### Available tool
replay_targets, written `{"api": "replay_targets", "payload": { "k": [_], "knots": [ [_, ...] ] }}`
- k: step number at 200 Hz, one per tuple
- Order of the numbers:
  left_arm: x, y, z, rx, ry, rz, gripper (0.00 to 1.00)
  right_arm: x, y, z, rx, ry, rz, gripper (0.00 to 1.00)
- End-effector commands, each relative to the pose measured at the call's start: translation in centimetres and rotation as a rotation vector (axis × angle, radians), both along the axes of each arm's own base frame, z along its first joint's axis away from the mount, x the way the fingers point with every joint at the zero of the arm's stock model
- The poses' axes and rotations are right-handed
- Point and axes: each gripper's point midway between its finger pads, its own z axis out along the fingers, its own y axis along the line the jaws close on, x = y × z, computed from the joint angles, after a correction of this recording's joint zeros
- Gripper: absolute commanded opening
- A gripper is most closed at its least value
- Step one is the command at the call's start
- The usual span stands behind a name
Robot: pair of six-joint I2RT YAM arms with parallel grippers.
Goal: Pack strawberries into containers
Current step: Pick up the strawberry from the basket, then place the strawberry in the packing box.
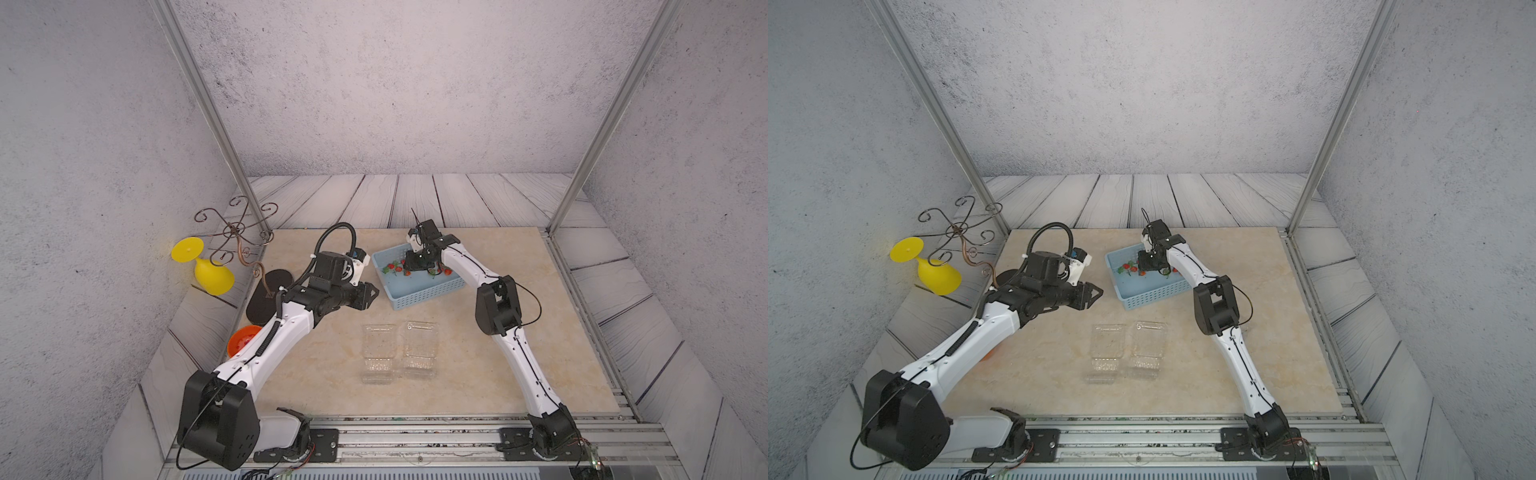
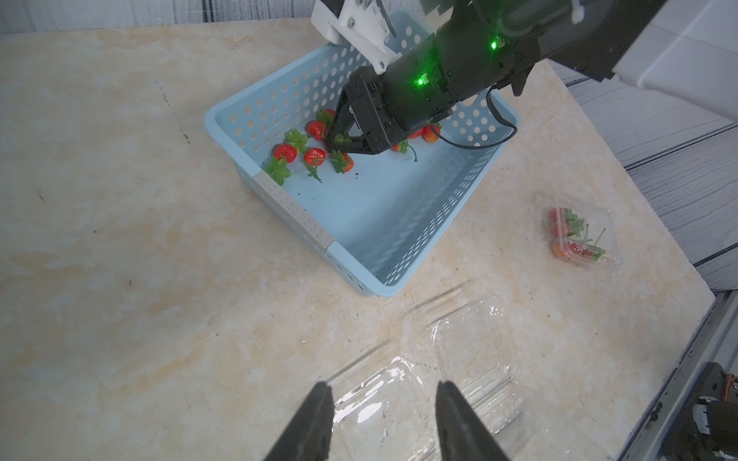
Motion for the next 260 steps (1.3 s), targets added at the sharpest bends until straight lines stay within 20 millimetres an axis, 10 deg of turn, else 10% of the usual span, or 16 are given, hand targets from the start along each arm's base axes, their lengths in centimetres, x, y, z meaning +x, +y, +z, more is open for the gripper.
{"api": "replay_targets", "payload": {
  "k": [1,145,204,260],
  "knots": [
    [-0.2,-0.2,0.6,0.006,-0.023,-0.019,0.46,-0.3,-0.2,1.6,-0.007,-0.017,-0.009,0.22],
    [-0.2,-0.1,1.2,-0.004,-0.043,-0.016,0.46,-5.3,-2.3,12.5,0.062,-0.12,0.044,0.14],
    [-0.2,-0.2,1.7,-0.012,-0.054,-0.014,0.46,-15.0,-3.6,16.6,0.152,-0.087,0.167,0.14],
    [-0.3,-0.1,2.5,-0.025,-0.068,-0.009,0.46,-27.3,-4.1,13.2,0.137,0.051,0.293,0.15]
  ]
}}
